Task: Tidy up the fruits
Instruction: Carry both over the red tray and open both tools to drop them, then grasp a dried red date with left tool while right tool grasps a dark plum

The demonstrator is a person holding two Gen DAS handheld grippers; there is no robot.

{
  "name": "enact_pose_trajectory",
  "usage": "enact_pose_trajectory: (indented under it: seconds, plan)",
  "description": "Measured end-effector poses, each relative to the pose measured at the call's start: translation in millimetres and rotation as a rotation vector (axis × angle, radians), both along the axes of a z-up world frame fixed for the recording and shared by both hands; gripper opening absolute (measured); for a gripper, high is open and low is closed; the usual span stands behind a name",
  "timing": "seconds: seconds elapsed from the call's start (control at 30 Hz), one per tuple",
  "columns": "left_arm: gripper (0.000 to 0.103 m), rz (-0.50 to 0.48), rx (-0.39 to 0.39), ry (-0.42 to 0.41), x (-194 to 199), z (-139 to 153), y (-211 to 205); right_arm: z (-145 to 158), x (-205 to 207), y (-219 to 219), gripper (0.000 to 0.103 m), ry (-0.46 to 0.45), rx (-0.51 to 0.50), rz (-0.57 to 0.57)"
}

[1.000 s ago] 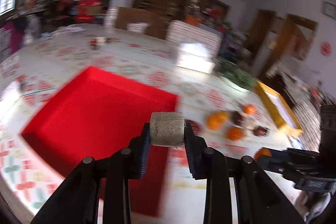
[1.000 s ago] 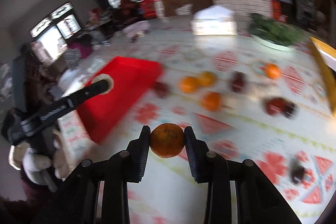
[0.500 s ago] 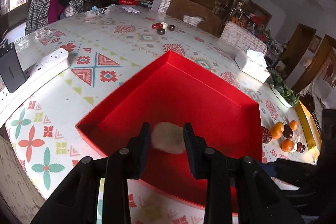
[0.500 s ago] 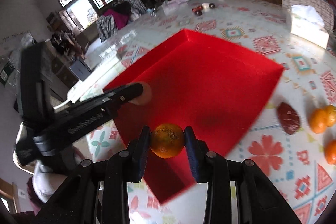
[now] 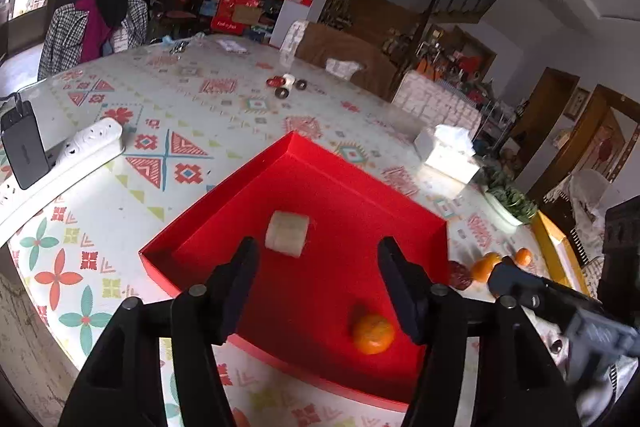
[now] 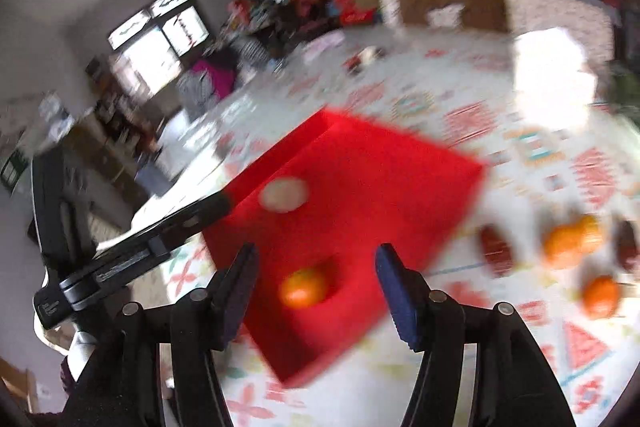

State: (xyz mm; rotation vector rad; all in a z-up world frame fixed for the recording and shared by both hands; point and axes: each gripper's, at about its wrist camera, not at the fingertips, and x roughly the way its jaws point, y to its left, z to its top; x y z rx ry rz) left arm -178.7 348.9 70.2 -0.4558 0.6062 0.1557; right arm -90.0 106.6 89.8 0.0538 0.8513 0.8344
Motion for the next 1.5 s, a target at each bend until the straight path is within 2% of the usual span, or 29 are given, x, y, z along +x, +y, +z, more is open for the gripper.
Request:
enact_pose_trajectory:
  seconds: [0.1,0.2,0.47,0.53,0.57,0.6,0.7,1.03,1.13,1.2,1.3,1.4,1.5]
  plan:
    - [0.063,-0.021,-0.007,-0.02,-1.2,4.2,-8.0,-6.1,19.0,-25.5,0.065,-0.024,-0.076,-0.092]
    - [0.063,-0.052,-0.004,-0.017,1.7,5.0,-18.2,-20.3,37.1,-35.5,0.065,-0.01,-0.123,-0.124]
    - [0.064,-0.1,0.02,-0.004,6.9,5.0,-36.1,-54.3,62.6,-22.9,0.064,-0.019,-0.235,-0.121]
    - [0.064,-0.111,0.023,0.001,9.4,3.7,-40.3,-60.9,64.3,-17.1,0.058,-0.022,-0.245,-0.114]
    - [0.064,-0.117,0.023,0.005,10.8,3.1,-43.2,-63.3,65.4,-12.9,0.049,-0.018,-0.259,-0.106]
    - [0.064,-0.121,0.023,0.007,11.0,2.8,-45.0,-65.4,64.7,-10.3,0.037,-0.012,-0.268,-0.103]
    - [0.064,-0.139,0.029,0.01,12.0,3.4,-52.2,-66.4,57.4,-8.7,0.032,-0.013,-0.277,-0.099]
    - [0.064,-0.218,0.039,0.018,11.8,4.7,-86.2,-66.4,10.2,-37.8,0.03,0.058,-0.225,-0.061]
    - [0.064,-0.269,0.049,0.033,11.9,1.7,-106.8,-66.1,-2.6,-46.8,0.033,0.075,-0.201,-0.048]
    - [0.064,-0.302,0.06,0.04,11.4,0.1,-119.5,-60.4,-9.1,-59.5,0.044,0.079,-0.165,-0.046]
    - [0.065,-0.367,0.093,0.059,11.5,-5.9,-143.8,-41.3,-18.8,-97.0,0.045,0.056,-0.094,-0.095]
    - [0.065,-0.425,0.125,0.092,13.9,-15.7,-168.1,-21.9,-25.3,-154.0,0.048,0.02,-0.04,-0.203]
    - [0.065,-0.45,0.158,0.139,24.7,-28.0,-186.6,-11.9,-31.8,-209.7,0.049,-0.022,-0.052,-0.338]
